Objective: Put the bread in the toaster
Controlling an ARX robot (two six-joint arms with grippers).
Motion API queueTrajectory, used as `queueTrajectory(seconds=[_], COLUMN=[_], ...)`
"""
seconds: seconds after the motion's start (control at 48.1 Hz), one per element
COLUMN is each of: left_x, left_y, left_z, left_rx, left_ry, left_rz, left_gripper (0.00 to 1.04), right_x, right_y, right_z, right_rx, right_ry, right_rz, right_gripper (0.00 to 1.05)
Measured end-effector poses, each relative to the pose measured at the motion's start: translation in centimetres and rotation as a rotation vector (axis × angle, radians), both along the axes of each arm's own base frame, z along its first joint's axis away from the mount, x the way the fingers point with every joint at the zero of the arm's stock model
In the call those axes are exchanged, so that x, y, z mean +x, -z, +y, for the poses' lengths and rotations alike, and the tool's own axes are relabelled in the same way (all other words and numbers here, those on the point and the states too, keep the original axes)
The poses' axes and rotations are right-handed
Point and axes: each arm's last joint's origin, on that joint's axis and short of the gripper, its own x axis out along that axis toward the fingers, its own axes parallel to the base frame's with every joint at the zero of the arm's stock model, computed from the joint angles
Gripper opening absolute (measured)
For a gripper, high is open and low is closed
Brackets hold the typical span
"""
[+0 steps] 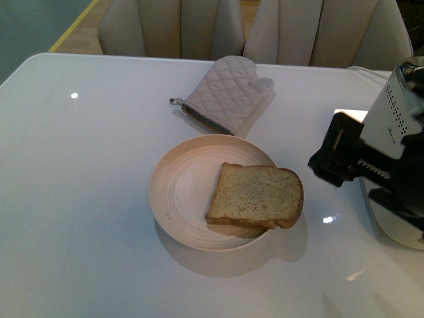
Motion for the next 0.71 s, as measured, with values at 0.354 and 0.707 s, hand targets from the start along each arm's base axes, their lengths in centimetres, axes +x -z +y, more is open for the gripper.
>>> queueTrajectory(seconds=[0.354, 0.707], left_x=[0.0, 0.0], left_y=[0.0, 0.0], left_z=[0.0, 0.0], left_rx=[0.0, 0.0], left_ry=[0.0, 0.0], left_rz=[0.0, 0.0], left_gripper=[0.98, 0.98], right_x=[3.5, 6.6], right_y=[6.1, 8.4], right_z=[0.4, 2.0], right_rx=[0.13, 0.196], right_ry=[0.035, 0.06], right_rz=[0.109, 0.134], right_gripper=[0.96, 0.96])
